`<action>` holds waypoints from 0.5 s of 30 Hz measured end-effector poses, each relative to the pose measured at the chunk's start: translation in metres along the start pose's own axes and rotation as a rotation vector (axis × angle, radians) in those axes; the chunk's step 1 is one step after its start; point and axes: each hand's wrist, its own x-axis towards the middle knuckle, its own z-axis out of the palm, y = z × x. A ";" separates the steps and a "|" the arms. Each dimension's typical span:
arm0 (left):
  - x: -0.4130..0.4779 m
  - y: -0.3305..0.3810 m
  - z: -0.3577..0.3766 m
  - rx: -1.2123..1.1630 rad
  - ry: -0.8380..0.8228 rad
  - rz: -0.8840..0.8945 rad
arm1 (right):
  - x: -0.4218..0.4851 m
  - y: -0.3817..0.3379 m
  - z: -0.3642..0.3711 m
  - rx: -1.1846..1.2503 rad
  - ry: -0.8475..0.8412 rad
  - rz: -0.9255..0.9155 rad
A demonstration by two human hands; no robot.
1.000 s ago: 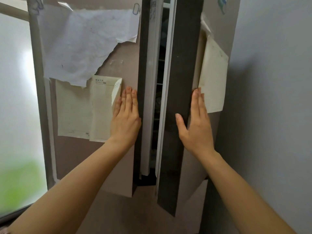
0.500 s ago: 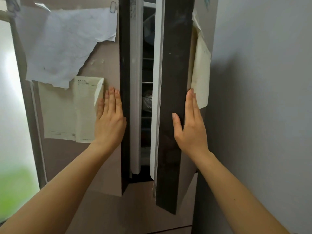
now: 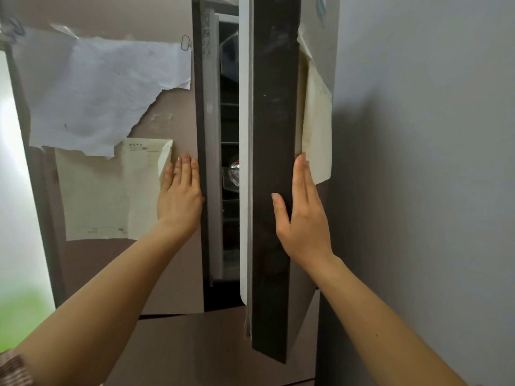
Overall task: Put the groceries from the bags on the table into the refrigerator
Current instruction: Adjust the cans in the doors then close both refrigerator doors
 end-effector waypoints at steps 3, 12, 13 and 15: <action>0.016 0.004 0.003 0.086 -0.082 0.022 | 0.001 -0.002 0.007 -0.042 -0.007 -0.019; 0.017 -0.005 0.007 0.172 -0.031 0.118 | 0.010 -0.023 0.043 -0.111 -0.108 -0.037; 0.018 -0.009 0.004 0.170 -0.009 0.132 | 0.012 -0.027 0.050 -0.109 -0.138 -0.032; 0.017 -0.018 0.004 0.150 0.043 0.174 | 0.016 -0.032 0.063 -0.118 -0.165 -0.023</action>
